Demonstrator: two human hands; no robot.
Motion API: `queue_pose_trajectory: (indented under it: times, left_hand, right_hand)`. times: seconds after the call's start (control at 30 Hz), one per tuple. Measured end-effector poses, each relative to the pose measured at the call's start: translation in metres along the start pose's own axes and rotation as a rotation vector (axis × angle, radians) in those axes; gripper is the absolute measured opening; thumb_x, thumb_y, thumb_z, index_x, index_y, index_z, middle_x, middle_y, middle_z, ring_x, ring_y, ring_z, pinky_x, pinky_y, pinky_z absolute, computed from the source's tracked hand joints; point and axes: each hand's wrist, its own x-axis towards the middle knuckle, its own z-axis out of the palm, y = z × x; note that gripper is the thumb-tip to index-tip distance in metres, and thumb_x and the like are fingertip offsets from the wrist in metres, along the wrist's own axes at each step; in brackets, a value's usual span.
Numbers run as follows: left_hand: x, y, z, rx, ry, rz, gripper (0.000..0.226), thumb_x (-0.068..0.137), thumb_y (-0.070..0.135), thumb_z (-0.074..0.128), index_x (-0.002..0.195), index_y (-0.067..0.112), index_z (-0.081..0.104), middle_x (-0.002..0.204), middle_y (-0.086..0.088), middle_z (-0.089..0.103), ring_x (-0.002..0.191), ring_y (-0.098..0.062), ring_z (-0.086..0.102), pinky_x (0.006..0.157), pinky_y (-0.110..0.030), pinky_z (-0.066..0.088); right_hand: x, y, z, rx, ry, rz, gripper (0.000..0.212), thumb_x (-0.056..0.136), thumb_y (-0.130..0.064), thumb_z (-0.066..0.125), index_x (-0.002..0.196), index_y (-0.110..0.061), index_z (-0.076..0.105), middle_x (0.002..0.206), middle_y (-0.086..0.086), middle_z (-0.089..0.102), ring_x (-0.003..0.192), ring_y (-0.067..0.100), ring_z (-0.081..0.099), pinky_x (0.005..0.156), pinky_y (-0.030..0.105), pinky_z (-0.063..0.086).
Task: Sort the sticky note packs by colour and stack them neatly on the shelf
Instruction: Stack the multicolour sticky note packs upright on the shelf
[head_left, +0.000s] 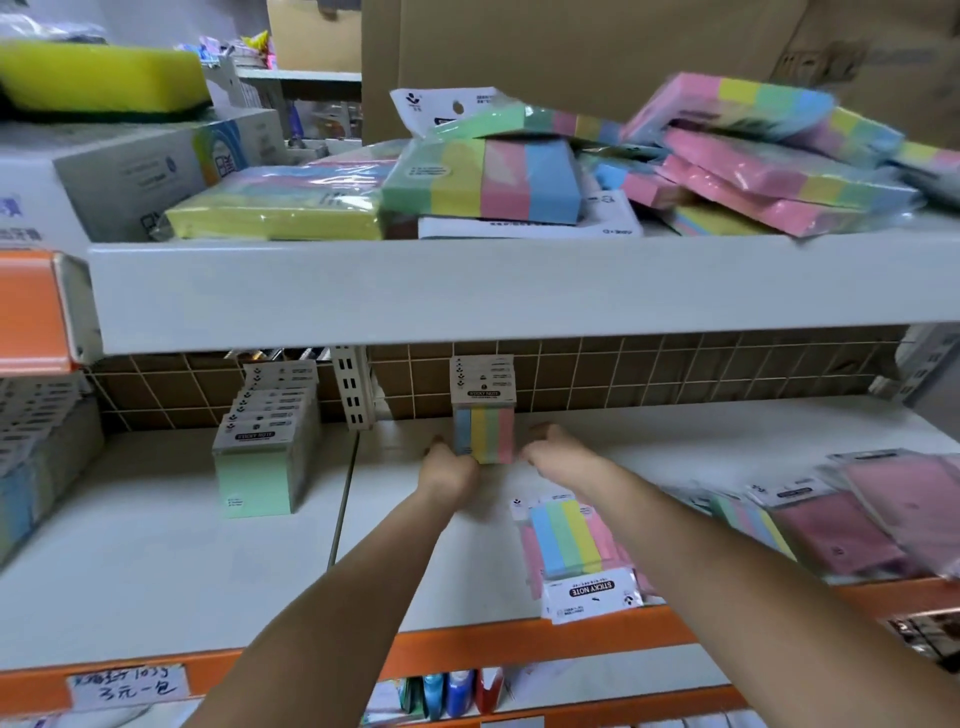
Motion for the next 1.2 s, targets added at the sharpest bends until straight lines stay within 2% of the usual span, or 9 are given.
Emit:
queue_pose_trajectory:
  times: [0.13,0.23,0.43,0.53,0.6,0.63,0.7,0.77,1.2]
  left_hand:
    - [-0.023,0.018,0.003,0.112,0.024,0.084,0.036,0.092,0.013,0.049,0.127,0.005,0.048,0.124,-0.015,0.056,0.109,-0.033,0.056,0.085,-0.033,0.049]
    - [-0.042,0.034,0.015,0.21,-0.028,0.155,0.03,0.09,0.013,0.047,0.115,0.001,0.059,0.111,-0.02,0.063,0.102,-0.036,0.06,0.077,-0.036,0.051]
    - [-0.078,0.043,0.057,0.253,-0.15,0.212,0.025,0.087,0.021,0.06,0.1,0.001,0.068,0.1,-0.017,0.069,0.091,-0.031,0.065,0.069,-0.031,0.048]
    - [-0.091,0.041,0.08,0.309,-0.171,0.204,0.026,0.087,0.027,0.061,0.101,0.005,0.066,0.105,-0.014,0.068,0.096,-0.029,0.064,0.072,-0.029,0.047]
    - [-0.098,0.039,0.091,0.333,-0.174,0.173,0.024,0.089,0.027,0.059,0.102,0.008,0.063,0.11,-0.013,0.066,0.103,-0.028,0.063,0.078,-0.029,0.048]
    - [-0.101,0.038,0.095,0.323,-0.184,0.161,0.025,0.089,0.028,0.059,0.105,0.008,0.061,0.113,-0.012,0.065,0.105,-0.027,0.062,0.08,-0.029,0.048]
    - [-0.105,0.034,0.1,0.248,-0.24,0.146,0.031,0.087,0.024,0.064,0.114,0.01,0.055,0.115,-0.009,0.062,0.106,-0.026,0.061,0.08,-0.03,0.05]
    - [-0.107,0.031,0.102,0.19,-0.291,0.155,0.039,0.084,0.018,0.068,0.119,0.011,0.051,0.117,-0.009,0.062,0.106,-0.026,0.062,0.081,-0.032,0.052]
    - [-0.108,0.035,0.097,0.214,-0.086,0.165,0.033,0.094,0.021,0.043,0.122,0.008,0.054,0.124,-0.012,0.059,0.112,-0.028,0.056,0.083,-0.026,0.043]
  right_hand:
    - [-0.016,-0.001,-0.031,-0.079,0.061,-0.083,0.024,0.085,-0.004,0.05,0.105,-0.003,0.064,0.078,0.01,0.057,0.069,0.023,0.052,0.05,0.024,0.039]
    - [-0.031,0.004,-0.055,-0.164,0.113,-0.165,0.017,0.086,-0.005,0.055,0.098,-0.007,0.067,0.084,0.009,0.061,0.082,0.023,0.059,0.068,0.033,0.049]
    - [-0.058,0.035,-0.1,-0.45,0.125,-0.166,0.014,0.085,-0.004,0.056,0.091,0.003,0.067,0.093,0.019,0.065,0.098,0.034,0.063,0.07,0.03,0.046]
    - [-0.072,0.049,-0.115,-0.702,0.004,-0.04,0.013,0.081,-0.008,0.06,0.068,-0.008,0.056,0.079,0.01,0.057,0.073,0.026,0.056,0.056,0.025,0.036]
    - [-0.075,0.057,-0.121,-0.763,-0.093,0.052,0.019,0.074,-0.017,0.07,0.089,-0.007,0.063,0.098,0.01,0.062,0.083,0.021,0.057,0.067,0.024,0.047]
    - [-0.076,0.06,-0.124,-0.779,-0.14,0.096,0.047,0.07,-0.022,0.075,0.112,-0.007,0.061,0.118,0.01,0.059,0.1,0.022,0.058,0.083,0.029,0.052]
    - [-0.08,0.064,-0.126,-0.79,-0.215,0.156,0.085,0.065,-0.028,0.081,0.139,-0.013,0.043,0.14,0.006,0.045,0.119,0.025,0.051,0.099,0.037,0.048]
    - [-0.084,0.066,-0.124,-0.783,-0.243,0.15,0.098,0.067,-0.027,0.084,0.148,-0.015,0.028,0.148,0.006,0.036,0.128,0.027,0.044,0.104,0.038,0.044]
    - [-0.099,0.049,-0.114,-0.9,-0.191,0.031,0.091,0.071,-0.019,0.081,0.145,-0.015,0.028,0.138,0.006,0.044,0.11,0.022,0.053,0.08,0.03,0.053]
